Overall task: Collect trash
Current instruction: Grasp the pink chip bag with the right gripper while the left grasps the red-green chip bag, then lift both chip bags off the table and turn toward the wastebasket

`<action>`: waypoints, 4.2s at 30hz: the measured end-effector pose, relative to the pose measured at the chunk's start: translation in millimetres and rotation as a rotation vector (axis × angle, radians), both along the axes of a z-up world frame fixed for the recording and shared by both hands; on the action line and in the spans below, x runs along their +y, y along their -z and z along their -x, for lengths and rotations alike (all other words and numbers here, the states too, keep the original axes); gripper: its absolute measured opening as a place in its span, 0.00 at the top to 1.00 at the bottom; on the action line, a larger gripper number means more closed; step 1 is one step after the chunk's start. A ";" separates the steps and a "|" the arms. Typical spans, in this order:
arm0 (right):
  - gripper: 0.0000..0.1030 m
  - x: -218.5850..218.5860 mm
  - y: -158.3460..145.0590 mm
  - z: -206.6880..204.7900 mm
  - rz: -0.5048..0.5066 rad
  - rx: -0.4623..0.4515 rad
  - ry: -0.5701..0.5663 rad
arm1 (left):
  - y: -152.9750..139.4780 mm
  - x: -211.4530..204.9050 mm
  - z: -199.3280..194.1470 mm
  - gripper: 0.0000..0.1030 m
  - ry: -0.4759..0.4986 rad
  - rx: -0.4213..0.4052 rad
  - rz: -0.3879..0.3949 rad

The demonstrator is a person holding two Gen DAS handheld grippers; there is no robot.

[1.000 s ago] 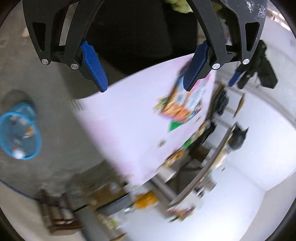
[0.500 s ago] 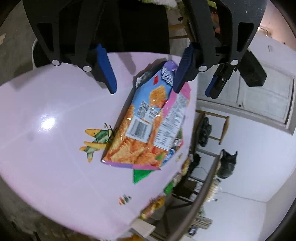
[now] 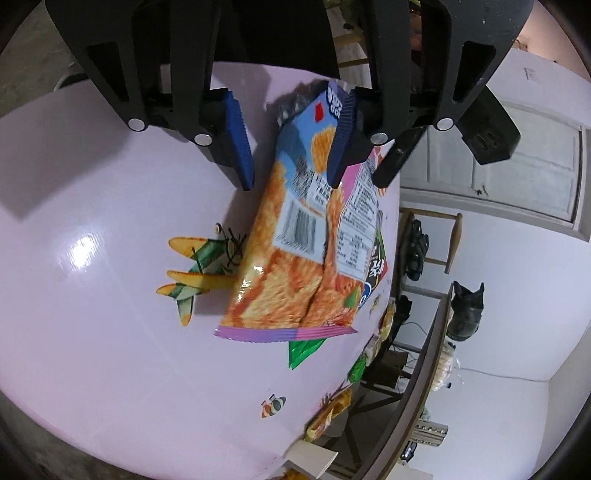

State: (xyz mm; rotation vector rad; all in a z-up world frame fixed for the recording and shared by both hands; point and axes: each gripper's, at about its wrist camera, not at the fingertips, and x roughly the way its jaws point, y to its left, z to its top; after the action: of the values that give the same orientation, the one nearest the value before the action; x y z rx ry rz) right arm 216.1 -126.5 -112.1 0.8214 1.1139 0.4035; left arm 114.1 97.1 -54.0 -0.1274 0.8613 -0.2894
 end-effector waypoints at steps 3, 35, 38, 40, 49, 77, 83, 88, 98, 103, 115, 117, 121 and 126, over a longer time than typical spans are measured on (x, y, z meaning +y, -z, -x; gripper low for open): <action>0.73 1.1 2.2 0.3 0.002 -0.004 0.015 | 3.3 0.9 -2.5 0.71 0.001 0.011 0.006; 0.96 -5.0 -3.3 -6.1 0.235 -0.099 0.008 | 29.0 60.7 -64.7 0.33 -0.075 0.265 0.558; 0.96 1.2 -5.5 -8.7 0.275 -0.126 -0.005 | 32.8 72.2 -63.4 0.33 -0.074 0.264 0.725; 0.97 4.2 -5.6 -11.3 0.282 -0.131 -0.013 | 34.2 78.2 -63.4 0.35 -0.076 0.263 0.808; 0.97 3.2 -2.7 -12.2 0.288 -0.147 -0.034 | 35.7 79.6 -69.6 0.45 -0.073 0.263 0.939; 0.98 -6.6 -23.9 -5.5 0.342 -0.210 -0.020 | -33.3 51.0 -29.2 1.00 -0.035 0.062 0.383; 0.98 -3.0 -31.9 -4.4 0.334 -0.252 -0.041 | -52.7 44.1 2.9 1.00 0.098 0.031 0.397; 0.98 14.7 -23.3 -4.9 0.352 -0.247 -0.084 | -44.7 35.1 6.4 1.00 0.154 0.067 0.525; 0.98 33.0 -14.4 -10.1 0.460 -0.247 -0.129 | -28.7 15.8 -2.0 0.96 0.185 0.139 0.636; 0.98 32.5 -10.4 -10.8 0.466 -0.239 -0.130 | -22.9 12.4 -7.7 0.85 0.165 0.146 0.618; 0.98 10.6 -4.9 -6.6 0.296 -0.212 -0.088 | -8.3 21.6 -9.6 0.92 0.099 0.184 0.620; 0.98 4.1 -5.9 -3.7 0.248 -0.213 -0.074 | -8.1 22.8 -8.8 0.93 0.100 0.185 0.622; 0.99 -7.6 -9.2 0.7 0.163 -0.215 -0.052 | -10.4 21.4 -6.8 0.93 0.107 0.177 0.625; 0.99 -19.6 -12.6 4.9 0.087 -0.219 -0.025 | -12.0 17.5 -5.4 0.93 0.117 0.169 0.623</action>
State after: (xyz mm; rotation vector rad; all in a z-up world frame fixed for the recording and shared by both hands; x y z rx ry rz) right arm 211.3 -146.1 -99.5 0.6703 0.9321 0.4519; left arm 119.5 114.6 -42.0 -0.6897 0.9243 -0.6588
